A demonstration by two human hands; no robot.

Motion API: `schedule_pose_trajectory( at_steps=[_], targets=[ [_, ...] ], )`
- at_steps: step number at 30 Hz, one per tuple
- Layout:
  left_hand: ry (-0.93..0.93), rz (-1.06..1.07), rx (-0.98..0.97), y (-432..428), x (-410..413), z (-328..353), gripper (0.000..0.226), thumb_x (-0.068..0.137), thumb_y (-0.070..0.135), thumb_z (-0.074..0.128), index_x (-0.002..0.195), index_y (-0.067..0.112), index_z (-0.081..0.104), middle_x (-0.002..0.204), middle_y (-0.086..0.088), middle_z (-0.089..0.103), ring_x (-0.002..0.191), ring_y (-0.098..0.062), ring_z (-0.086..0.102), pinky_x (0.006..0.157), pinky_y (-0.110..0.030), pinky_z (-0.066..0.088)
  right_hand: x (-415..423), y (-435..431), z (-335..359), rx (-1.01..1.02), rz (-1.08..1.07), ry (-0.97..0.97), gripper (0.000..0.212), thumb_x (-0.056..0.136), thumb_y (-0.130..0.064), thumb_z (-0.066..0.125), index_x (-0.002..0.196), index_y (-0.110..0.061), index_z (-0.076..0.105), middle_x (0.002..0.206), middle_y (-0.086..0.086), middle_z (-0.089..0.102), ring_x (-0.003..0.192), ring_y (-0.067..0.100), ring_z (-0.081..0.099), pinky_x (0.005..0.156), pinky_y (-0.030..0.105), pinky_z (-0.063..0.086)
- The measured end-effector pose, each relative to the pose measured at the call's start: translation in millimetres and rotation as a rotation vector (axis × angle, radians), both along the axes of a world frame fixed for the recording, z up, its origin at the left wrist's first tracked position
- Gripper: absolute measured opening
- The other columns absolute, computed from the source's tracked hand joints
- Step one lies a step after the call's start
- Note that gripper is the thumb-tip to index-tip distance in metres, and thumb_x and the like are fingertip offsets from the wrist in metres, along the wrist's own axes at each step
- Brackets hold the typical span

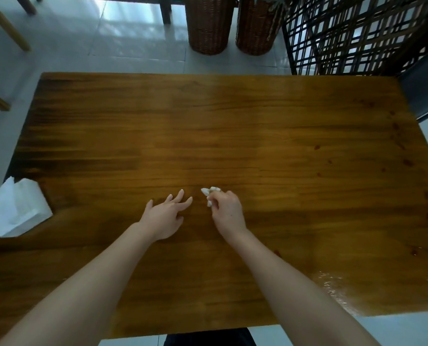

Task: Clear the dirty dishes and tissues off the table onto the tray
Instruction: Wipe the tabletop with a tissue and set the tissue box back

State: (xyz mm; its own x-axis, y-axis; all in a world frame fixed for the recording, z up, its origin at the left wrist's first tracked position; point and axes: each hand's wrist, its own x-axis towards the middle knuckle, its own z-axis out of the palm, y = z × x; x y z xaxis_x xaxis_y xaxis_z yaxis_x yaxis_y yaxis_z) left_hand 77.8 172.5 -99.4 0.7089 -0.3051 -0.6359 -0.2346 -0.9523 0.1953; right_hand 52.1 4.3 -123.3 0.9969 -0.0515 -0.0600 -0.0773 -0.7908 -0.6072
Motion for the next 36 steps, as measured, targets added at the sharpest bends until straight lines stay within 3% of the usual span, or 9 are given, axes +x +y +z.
schedule_pose_trajectory(
  at_steps=[4, 8, 15, 18, 22, 26, 29, 32, 36],
  targets=[
    [0.019, -0.004, -0.007, 2.7, 2.4, 0.2, 0.062, 0.099, 0.025, 0.042, 0.150, 0.044, 0.011, 0.160, 0.009, -0.003, 0.148, -0.021, 0.008, 0.115, -0.056, 0.012, -9.5, -39.5, 1.2, -0.039, 0.049, 0.007, 0.016, 0.090, -0.005, 0.056, 0.086, -0.014, 0.069, 0.078, -0.006, 0.058, 0.076, 0.009, 0.048, 0.067, 0.025, 0.044],
    [0.014, -0.021, -0.012, 4.6, 2.0, 0.0, 0.063, 0.099, 0.025, 0.042, 0.150, 0.043, 0.010, 0.160, 0.008, -0.003, 0.148, -0.021, 0.008, 0.115, -0.056, 0.013, -33.6, -87.0, 0.6, -0.059, -0.060, -0.019, 0.015, 0.087, -0.003, 0.060, 0.085, -0.014, 0.070, 0.074, -0.015, 0.051, 0.072, 0.008, 0.049, 0.064, 0.022, 0.041],
    [0.030, -0.020, 0.020, 0.0, -1.1, 5.6, 0.065, 0.098, 0.028, 0.044, 0.151, 0.040, 0.009, 0.161, 0.006, -0.004, 0.148, -0.023, 0.005, 0.115, -0.058, 0.008, -75.7, -110.0, 1.7, -0.035, -0.228, 0.003, 0.013, 0.088, -0.001, 0.058, 0.084, -0.009, 0.068, 0.071, -0.004, 0.060, 0.068, 0.008, 0.048, 0.059, 0.013, 0.035],
    [0.046, -0.019, 0.053, -5.1, -2.3, 11.8, 0.064, 0.099, 0.029, 0.044, 0.152, 0.038, 0.008, 0.161, 0.004, -0.005, 0.148, -0.023, 0.005, 0.115, -0.058, 0.007, -100.8, -82.9, 3.7, -0.018, -0.179, -0.021, 0.014, 0.084, 0.005, 0.060, 0.087, -0.007, 0.068, 0.078, 0.001, 0.064, 0.072, 0.010, 0.053, 0.064, 0.018, 0.043],
    [0.039, -0.026, 0.078, -11.0, -4.5, 20.3, 0.064, 0.099, 0.029, 0.044, 0.152, 0.035, 0.008, 0.161, 0.001, -0.004, 0.148, -0.025, 0.005, 0.115, -0.057, 0.007, -132.8, -55.8, 5.9, -0.007, -0.079, 0.025, 0.012, 0.087, 0.000, 0.062, 0.085, -0.011, 0.068, 0.079, -0.003, 0.064, 0.076, 0.009, 0.055, 0.071, 0.018, 0.043],
    [-0.012, -0.026, 0.097, -15.5, -12.5, 22.7, 0.064, 0.100, 0.026, 0.041, 0.153, 0.031, 0.007, 0.161, -0.001, -0.004, 0.148, -0.026, 0.005, 0.117, -0.055, 0.005, -146.1, -63.0, 13.3, -0.029, 0.054, -0.001, 0.011, 0.086, -0.002, 0.064, 0.078, -0.009, 0.069, 0.075, 0.002, 0.066, 0.073, 0.016, 0.059, 0.072, 0.024, 0.048],
    [-0.057, -0.016, 0.103, -20.0, -20.8, 21.5, 0.063, 0.100, 0.030, 0.039, 0.154, 0.030, 0.005, 0.161, -0.002, -0.003, 0.148, -0.027, 0.004, 0.117, -0.054, 0.005, -145.2, -79.9, 14.7, -0.044, 0.091, 0.087, 0.014, 0.089, -0.004, 0.060, 0.080, -0.008, 0.069, 0.080, 0.004, 0.066, 0.080, 0.018, 0.057, 0.075, 0.027, 0.049],
    [-0.069, -0.038, 0.074, -26.6, -37.7, 19.4, 0.063, 0.101, 0.032, 0.039, 0.153, 0.032, 0.004, 0.161, -0.002, -0.005, 0.148, -0.029, 0.004, 0.117, -0.054, 0.005, -142.7, -104.6, 11.6, -0.002, -0.045, 0.109, 0.015, 0.089, -0.003, 0.058, 0.079, -0.008, 0.067, 0.086, 0.002, 0.067, 0.087, 0.013, 0.054, 0.076, 0.024, 0.043],
    [-0.062, -0.067, 0.039, -33.2, -71.2, 13.4, 0.062, 0.101, 0.033, 0.039, 0.153, 0.034, 0.005, 0.161, -0.001, -0.006, 0.148, -0.031, 0.002, 0.117, -0.054, 0.003, -138.7, -148.3, 9.1, -0.026, -0.308, 0.137, 0.018, 0.087, -0.001, 0.057, 0.075, -0.012, 0.065, 0.069, -0.002, 0.059, 0.068, 0.014, 0.053, 0.056, 0.020, 0.035]
  ],
)
